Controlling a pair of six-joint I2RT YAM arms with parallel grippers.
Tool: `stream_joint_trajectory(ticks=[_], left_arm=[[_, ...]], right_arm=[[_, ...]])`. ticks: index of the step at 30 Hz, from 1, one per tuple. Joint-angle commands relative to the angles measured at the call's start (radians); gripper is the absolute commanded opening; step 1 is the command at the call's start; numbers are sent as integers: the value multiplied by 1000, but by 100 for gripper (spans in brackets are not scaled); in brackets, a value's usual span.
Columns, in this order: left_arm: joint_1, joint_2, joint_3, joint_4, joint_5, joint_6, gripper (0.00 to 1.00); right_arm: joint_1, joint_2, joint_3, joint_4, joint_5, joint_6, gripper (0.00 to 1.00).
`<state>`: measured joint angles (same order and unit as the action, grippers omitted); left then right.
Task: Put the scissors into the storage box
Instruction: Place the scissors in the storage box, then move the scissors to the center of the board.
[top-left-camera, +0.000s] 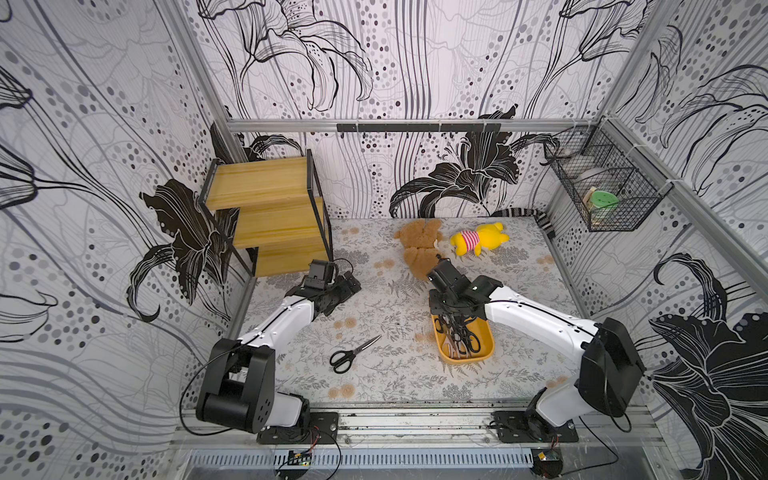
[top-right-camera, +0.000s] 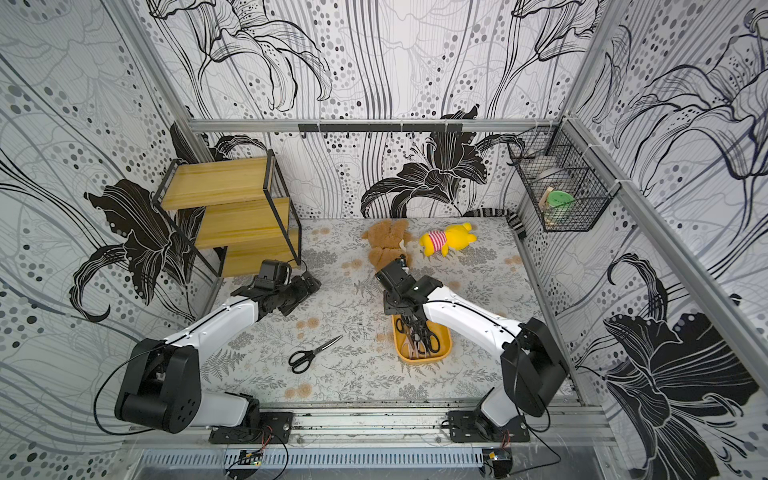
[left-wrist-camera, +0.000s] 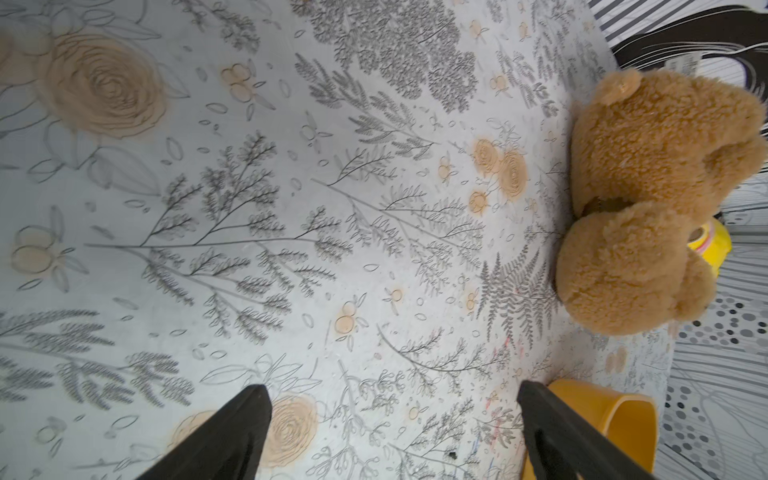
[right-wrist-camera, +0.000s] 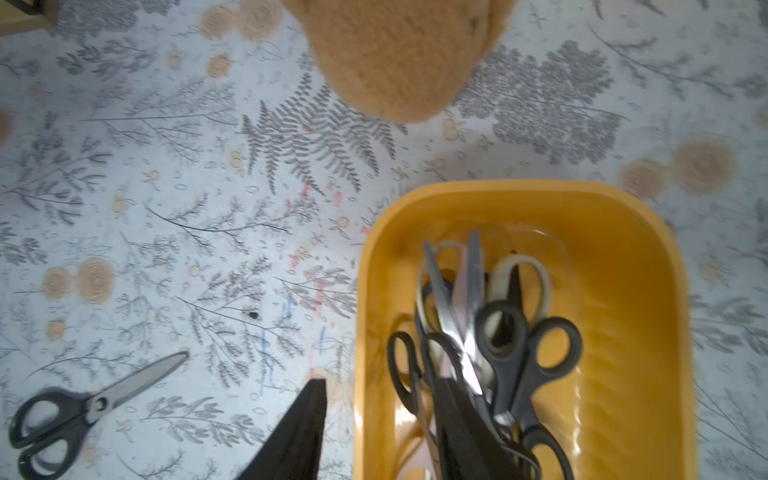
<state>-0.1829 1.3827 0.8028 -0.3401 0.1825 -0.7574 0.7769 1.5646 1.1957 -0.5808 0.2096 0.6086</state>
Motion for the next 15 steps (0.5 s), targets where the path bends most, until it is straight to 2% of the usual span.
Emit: stream_joint_trajectory(ticks=[1, 5, 8, 12, 15], left_arm=[[-3, -63, -66, -109, -75, 24, 97], [-8, -132, -145, -173, -116, -7, 97], [-11, -184, -197, -213, -105, -58, 97], [-17, -265, -235, -286, -122, -102, 97], [-27, -272, -229, -345, -134, -92, 97]], right_arm=[[0, 37, 49, 71, -39, -25, 47], [-1, 92, 116, 77, -34, -37, 47], [0, 129, 141, 77, -39, -49, 47], [-1, 117, 116, 95, -39, -45, 47], [-1, 109, 85, 103, -29, -32, 47]])
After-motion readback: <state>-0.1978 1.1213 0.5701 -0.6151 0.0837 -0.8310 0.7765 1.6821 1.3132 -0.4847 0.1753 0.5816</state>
